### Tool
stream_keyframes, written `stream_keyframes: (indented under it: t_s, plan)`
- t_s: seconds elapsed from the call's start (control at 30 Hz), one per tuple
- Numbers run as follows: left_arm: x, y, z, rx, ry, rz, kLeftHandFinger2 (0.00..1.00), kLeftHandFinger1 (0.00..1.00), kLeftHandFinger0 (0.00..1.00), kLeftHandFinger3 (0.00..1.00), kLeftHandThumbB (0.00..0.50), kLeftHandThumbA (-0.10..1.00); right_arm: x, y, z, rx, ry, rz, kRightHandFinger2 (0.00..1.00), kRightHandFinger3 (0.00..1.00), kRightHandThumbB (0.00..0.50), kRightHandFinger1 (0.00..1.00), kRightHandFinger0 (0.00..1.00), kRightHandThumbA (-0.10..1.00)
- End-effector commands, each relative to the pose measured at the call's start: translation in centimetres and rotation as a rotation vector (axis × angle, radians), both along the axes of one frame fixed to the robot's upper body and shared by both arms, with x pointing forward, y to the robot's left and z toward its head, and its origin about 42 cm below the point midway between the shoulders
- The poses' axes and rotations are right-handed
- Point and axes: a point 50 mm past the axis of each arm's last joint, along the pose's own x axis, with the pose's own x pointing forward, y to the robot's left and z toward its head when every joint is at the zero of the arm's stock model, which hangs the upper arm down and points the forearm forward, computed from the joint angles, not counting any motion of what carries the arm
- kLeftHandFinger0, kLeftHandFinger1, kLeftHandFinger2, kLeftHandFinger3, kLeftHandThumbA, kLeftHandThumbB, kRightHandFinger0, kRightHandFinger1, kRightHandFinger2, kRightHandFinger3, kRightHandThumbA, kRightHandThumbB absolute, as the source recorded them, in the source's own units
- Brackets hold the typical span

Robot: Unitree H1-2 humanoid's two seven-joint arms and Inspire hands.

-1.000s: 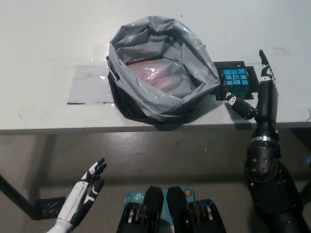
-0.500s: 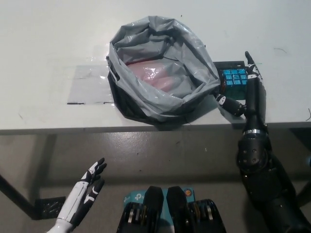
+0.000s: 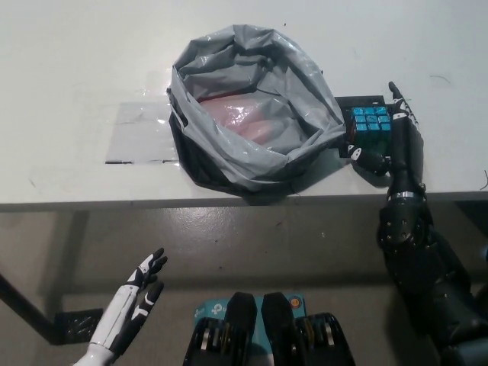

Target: Use the right hand to pick up a rubix's cube and place it into a plastic bag and lift the bag

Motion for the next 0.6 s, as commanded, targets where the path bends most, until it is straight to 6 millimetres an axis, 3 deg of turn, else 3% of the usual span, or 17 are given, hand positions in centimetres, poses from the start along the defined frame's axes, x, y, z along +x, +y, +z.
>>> stream_keyframes:
  t_s: [0.0,0.43,0.57]
  plan:
    - [0.3,-0.1,1.2,0.021,-0.065,-0.024,1.0,1.0,1.0,1.0,0.195,1.0,1.8,0.2,3.9,0.026,-0.126,0.008,1.0,1.0,0.419,1.0,1.0,0.89]
    - [0.5,-0.1,1.5,0.012,-0.07,-0.026,1.0,1.0,1.0,1.0,0.188,1.0,2.1,1.3,4.8,0.06,-0.145,0.044,1.0,1.0,0.449,1.0,1.0,0.92]
    - [0.7,0.0,1.7,0.015,-0.077,-0.028,1.0,1.0,1.0,1.0,0.183,1.0,2.2,1.7,4.7,0.081,-0.131,0.061,1.0,1.0,0.428,1.0,1.0,0.88]
